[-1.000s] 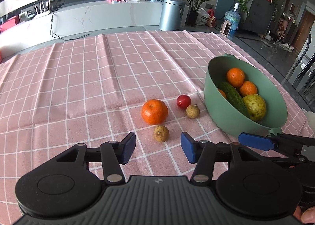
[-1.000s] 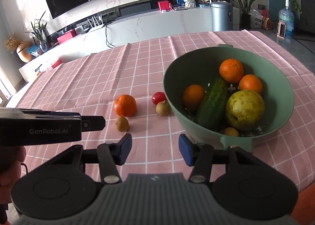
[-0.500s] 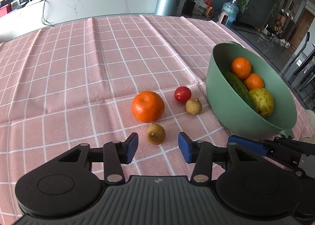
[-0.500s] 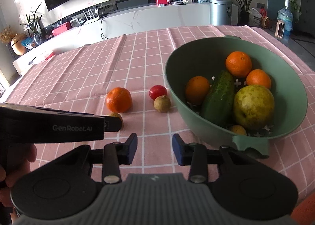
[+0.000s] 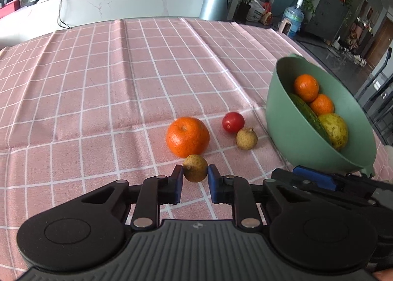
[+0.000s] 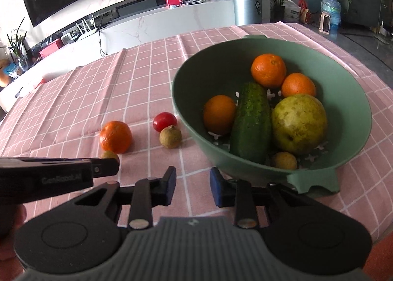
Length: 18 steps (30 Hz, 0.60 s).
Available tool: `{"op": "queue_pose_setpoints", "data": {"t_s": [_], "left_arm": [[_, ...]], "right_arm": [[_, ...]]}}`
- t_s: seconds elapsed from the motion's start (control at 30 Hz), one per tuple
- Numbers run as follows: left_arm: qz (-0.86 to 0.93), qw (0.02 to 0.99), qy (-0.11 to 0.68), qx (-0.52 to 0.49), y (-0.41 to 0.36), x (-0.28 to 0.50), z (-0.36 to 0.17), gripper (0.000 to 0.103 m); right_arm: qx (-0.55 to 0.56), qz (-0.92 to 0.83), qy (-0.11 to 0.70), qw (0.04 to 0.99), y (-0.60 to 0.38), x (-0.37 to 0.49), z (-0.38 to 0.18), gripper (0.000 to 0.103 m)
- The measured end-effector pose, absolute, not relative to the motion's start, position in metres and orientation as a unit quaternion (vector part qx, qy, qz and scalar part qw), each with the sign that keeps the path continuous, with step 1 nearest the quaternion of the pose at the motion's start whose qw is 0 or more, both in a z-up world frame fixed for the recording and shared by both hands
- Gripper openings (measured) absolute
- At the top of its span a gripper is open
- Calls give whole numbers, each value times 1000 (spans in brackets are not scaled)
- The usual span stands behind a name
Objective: Organize fruits
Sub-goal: 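Grasp a small brown fruit with the left gripper while the right gripper grasps another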
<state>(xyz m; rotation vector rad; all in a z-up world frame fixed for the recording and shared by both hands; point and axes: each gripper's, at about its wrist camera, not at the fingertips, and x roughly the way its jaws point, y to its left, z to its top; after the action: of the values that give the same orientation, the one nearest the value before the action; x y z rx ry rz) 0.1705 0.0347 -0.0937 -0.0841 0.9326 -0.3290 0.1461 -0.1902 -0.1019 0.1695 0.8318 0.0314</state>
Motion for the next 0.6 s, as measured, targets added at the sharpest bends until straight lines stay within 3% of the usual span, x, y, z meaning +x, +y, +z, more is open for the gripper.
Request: {"op": "queue_pose_setpoints", "data": {"t_s": [0.6], "left_arm": [[-96,897,421,-94,81,174,-80,23]], "right_arm": [[37,-80,347,934,-126,173,-115,25]]}}
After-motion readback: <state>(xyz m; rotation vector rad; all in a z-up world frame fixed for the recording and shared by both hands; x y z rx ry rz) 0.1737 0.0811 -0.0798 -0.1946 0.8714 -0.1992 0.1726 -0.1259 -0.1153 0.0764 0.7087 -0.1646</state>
